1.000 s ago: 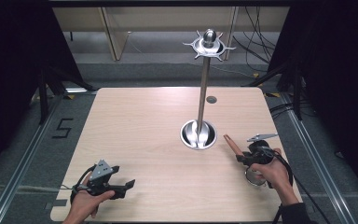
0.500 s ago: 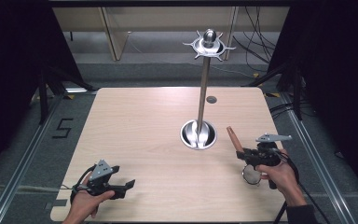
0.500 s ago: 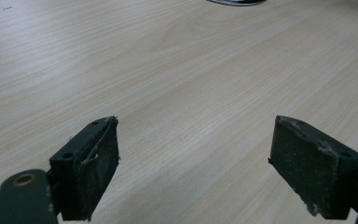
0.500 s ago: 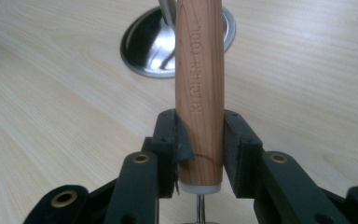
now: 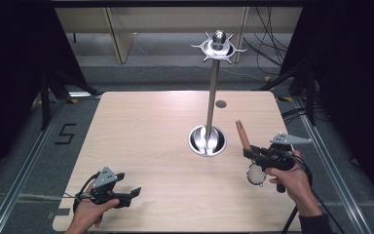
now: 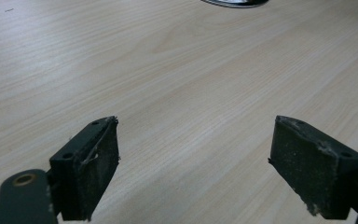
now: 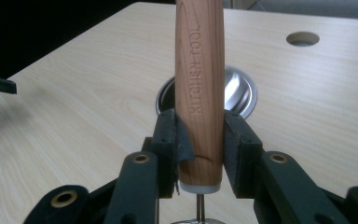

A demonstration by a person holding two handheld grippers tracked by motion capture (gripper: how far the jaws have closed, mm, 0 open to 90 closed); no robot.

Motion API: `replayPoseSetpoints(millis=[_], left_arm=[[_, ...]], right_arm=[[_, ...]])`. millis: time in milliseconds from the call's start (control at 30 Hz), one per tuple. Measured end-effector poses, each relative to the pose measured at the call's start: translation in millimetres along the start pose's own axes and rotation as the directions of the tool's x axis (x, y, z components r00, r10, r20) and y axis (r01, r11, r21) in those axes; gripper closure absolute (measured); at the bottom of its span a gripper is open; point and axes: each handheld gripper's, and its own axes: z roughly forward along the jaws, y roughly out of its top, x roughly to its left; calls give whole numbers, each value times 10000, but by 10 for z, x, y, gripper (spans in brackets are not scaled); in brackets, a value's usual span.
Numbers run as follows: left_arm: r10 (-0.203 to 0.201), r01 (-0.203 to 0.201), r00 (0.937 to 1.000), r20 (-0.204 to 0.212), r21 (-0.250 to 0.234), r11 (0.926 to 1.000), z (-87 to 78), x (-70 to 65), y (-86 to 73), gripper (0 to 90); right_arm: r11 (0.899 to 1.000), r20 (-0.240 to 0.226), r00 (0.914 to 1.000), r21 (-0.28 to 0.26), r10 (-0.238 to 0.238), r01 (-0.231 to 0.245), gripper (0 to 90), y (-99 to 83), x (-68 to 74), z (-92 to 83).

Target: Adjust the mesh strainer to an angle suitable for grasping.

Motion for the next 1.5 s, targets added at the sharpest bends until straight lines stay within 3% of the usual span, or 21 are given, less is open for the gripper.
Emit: replayPoseSetpoints(millis=[100,433,467,500,533,633,733,800,833,867,933,1133,1167,1333,1367,1400,1500], left_arm=[[8,-8,10000,-9,18,10000,-5,-2,-1,149],[15,-15,10000,-47,17,10000,0,1,-4,148],[-16,16,10000,-18,-33,10000,4,2,-2,148],[-29,29,10000,3,-38,10000,8,4,-3,148],[208,-208,9998,9,167,9996,-6,21,-2,148],[-91,92,9999,42,-103,9999,13,-6,-5,148],[19,-19,10000,57,-129,9999,18,2,-1,148],[-139,140,9999,61,-15,9999,19,-4,-5,148],[-142,142,9999,59,-80,9999,23,-7,-2,148],[173,-172,9998,-38,69,9998,17,19,2,148],[-141,141,9999,51,-112,9998,23,-4,-2,149],[-17,17,10000,16,-87,10000,26,6,-2,149],[-85,86,9999,69,-154,9998,32,0,-1,149],[93,-93,10000,1,-33,10000,19,-1,8,148],[71,-70,9999,91,-85,9999,24,3,7,148],[71,-70,9999,91,-85,9999,24,3,7,148],[71,-70,9999,88,-81,9999,25,3,5,148]], right_arm=[[9991,-2,9997,-326,-263,263,695,60,16,-8],[9938,-122,9994,-1071,-318,303,696,329,158,-80],[9914,-176,9992,-1266,-346,321,696,376,181,-82],[9835,-175,9975,-1689,-681,641,696,488,235,-92],[9822,-204,9977,-1780,-645,599,696,519,264,-97],[9756,-286,9961,-2057,-839,762,696,630,322,-121],[9697,-331,9958,-2323,-853,754,696,713,357,-152],[9683,-362,9961,-2399,-811,701,697,738,371,-165],[9603,-285,9934,-2606,-1109,998,696,793,379,-184],[9590,-432,9930,-2670,-1103,950,697,809,388,-181],[9560,-313,9926,-2742,-1172,1043,696,851,399,-196],[9549,-321,9924,-2777,-1189,1054,697,956,443,-228],[9495,-296,9903,-2890,-1360,1218,697,1003,459,-246],[9432,-145,9880,-3001,-1539,1425,697,1120,509,-287],[9367,-88,9851,-3111,-1719,1607,697,1148,507,-288],[9413,-162,9877,-3059,-1554,1431,697,1166,528,-295],[9391,-191,9862,-3090,-1643,1505,697,1226,554,-295]])
